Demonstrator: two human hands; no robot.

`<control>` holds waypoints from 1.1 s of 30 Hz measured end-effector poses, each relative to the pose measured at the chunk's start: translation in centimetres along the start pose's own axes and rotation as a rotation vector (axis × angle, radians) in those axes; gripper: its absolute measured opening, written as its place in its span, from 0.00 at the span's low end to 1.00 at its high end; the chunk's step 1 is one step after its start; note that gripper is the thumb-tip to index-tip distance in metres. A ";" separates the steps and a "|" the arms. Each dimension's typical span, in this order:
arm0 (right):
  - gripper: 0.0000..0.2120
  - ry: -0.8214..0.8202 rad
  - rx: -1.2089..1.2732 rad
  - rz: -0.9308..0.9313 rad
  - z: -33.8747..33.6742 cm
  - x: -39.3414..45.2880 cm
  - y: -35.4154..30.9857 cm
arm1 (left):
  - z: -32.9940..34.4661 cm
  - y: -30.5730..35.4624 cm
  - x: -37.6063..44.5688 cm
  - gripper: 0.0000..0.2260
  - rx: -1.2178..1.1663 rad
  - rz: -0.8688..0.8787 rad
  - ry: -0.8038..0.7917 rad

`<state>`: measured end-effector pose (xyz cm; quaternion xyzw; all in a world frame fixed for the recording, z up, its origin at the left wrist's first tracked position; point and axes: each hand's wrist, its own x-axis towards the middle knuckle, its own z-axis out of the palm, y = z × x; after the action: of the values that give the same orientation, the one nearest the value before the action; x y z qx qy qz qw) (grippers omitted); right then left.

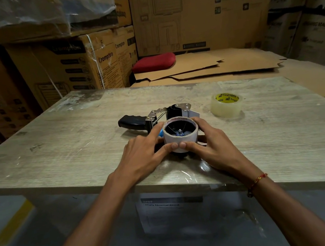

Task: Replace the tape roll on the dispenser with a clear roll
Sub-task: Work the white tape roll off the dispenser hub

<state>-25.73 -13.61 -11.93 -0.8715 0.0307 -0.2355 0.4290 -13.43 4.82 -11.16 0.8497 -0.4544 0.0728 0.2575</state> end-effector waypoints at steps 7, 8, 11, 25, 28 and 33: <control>0.31 0.006 0.001 0.009 0.0 0.0 0.0 | 0.0 0.2 0.1 0.33 -0.083 -0.016 0.006; 0.31 0.009 -0.004 0.006 0.0 0.0 0.0 | 0.0 0.1 0.1 0.33 -0.085 -0.018 0.005; 0.32 0.025 -0.032 -0.013 0.1 0.0 -0.3 | 0.0 -0.2 0.3 0.34 -0.089 -0.015 0.006; 0.32 -0.004 0.079 0.053 0.0 -0.2 -0.1 | 0.2 -0.1 -0.2 0.34 -0.065 -0.006 0.010; 0.31 0.000 0.079 0.034 0.1 -0.3 -0.7 | 0.1 -0.2 -0.3 0.34 -0.078 -0.016 -0.015; 0.35 0.043 -0.177 -0.011 0.2 -0.6 -1.0 | -0.5 -0.8 -0.5 0.34 -0.110 -0.025 -0.095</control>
<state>-26.35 -12.68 -11.54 -0.9009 0.0556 -0.2528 0.3484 -13.04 5.78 -11.20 0.8423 -0.4588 0.0041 0.2830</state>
